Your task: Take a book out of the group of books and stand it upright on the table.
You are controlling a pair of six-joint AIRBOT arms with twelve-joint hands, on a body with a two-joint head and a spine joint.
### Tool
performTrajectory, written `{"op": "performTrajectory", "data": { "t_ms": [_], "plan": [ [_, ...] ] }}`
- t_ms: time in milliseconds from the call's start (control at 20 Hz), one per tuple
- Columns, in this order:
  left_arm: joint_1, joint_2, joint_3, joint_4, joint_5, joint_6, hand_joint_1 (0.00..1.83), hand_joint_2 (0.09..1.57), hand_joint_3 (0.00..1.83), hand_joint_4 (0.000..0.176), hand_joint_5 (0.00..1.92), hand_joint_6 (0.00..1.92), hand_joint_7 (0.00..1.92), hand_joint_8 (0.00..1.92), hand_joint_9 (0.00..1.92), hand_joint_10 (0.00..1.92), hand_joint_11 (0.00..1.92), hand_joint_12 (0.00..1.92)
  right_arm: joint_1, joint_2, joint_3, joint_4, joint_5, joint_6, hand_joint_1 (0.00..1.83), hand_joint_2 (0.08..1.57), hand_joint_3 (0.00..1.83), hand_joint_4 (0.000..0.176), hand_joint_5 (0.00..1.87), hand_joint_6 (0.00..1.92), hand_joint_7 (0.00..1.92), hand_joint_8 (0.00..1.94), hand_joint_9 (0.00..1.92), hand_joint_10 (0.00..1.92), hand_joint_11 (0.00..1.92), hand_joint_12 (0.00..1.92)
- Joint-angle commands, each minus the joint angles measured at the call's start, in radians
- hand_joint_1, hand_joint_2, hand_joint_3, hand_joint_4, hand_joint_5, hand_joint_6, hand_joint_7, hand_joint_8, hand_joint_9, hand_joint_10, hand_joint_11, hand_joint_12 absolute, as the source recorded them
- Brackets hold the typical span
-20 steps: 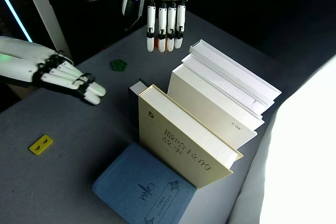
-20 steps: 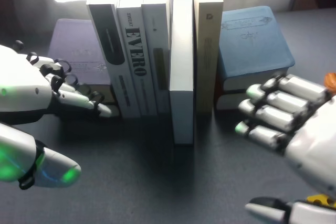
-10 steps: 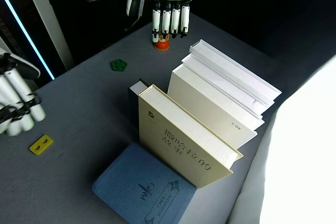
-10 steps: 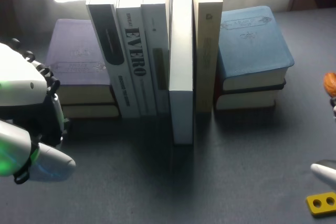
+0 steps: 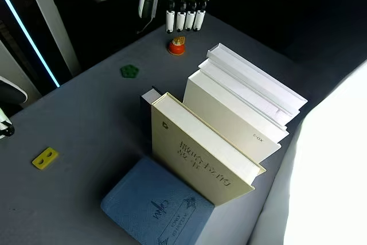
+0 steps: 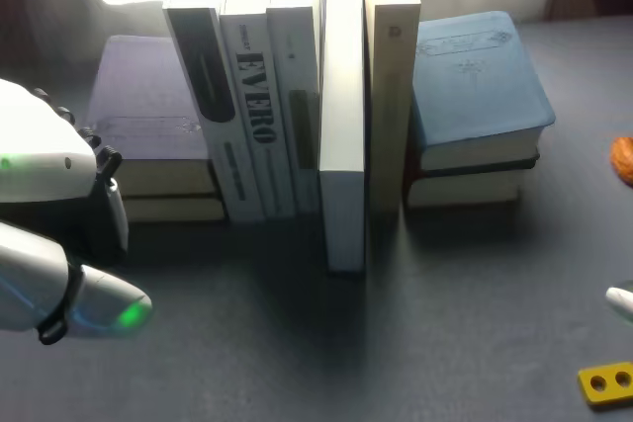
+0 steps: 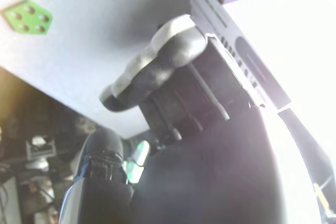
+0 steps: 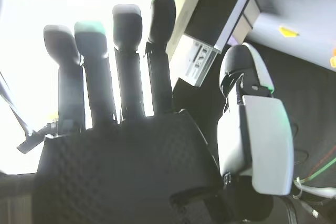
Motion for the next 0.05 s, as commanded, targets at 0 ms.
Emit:
{"op": "performTrajectory", "data": {
  "t_ms": [0],
  "plan": [
    [-0.01, -0.002, 0.0, 0.009, 0.073, 0.0, 0.02, 1.3, 0.0, 0.0, 0.99, 1.92, 1.16, 1.92, 1.19, 1.92, 1.15, 1.92, 0.004, 0.006, 0.006, -0.037, 0.116, 0.005, 0.01, 1.22, 0.0, 0.0, 0.81, 1.45, 1.0, 1.58, 0.84, 1.88, 0.49, 1.92]
  ]
}}
